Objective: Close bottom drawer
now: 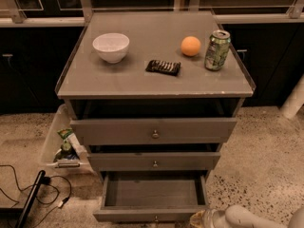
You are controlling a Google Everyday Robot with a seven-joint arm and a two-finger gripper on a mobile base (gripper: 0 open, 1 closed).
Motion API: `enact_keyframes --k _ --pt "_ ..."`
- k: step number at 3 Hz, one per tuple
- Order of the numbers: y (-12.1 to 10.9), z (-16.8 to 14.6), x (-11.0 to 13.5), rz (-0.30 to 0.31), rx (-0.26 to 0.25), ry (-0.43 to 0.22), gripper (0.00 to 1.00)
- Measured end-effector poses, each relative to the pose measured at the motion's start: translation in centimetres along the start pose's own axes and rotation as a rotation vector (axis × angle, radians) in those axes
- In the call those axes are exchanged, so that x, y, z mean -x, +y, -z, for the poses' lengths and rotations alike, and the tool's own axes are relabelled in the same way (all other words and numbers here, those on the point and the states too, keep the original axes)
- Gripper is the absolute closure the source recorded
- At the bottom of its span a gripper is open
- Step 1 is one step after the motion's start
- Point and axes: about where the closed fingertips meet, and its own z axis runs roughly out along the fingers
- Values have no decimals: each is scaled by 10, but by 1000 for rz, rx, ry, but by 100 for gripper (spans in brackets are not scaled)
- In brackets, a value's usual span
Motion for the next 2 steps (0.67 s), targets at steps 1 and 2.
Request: enact_keyframes --k 1,2 --pt "-1 -1 -1 0 0 2 81" --pt "-1 -1 -1 0 0 2 58"
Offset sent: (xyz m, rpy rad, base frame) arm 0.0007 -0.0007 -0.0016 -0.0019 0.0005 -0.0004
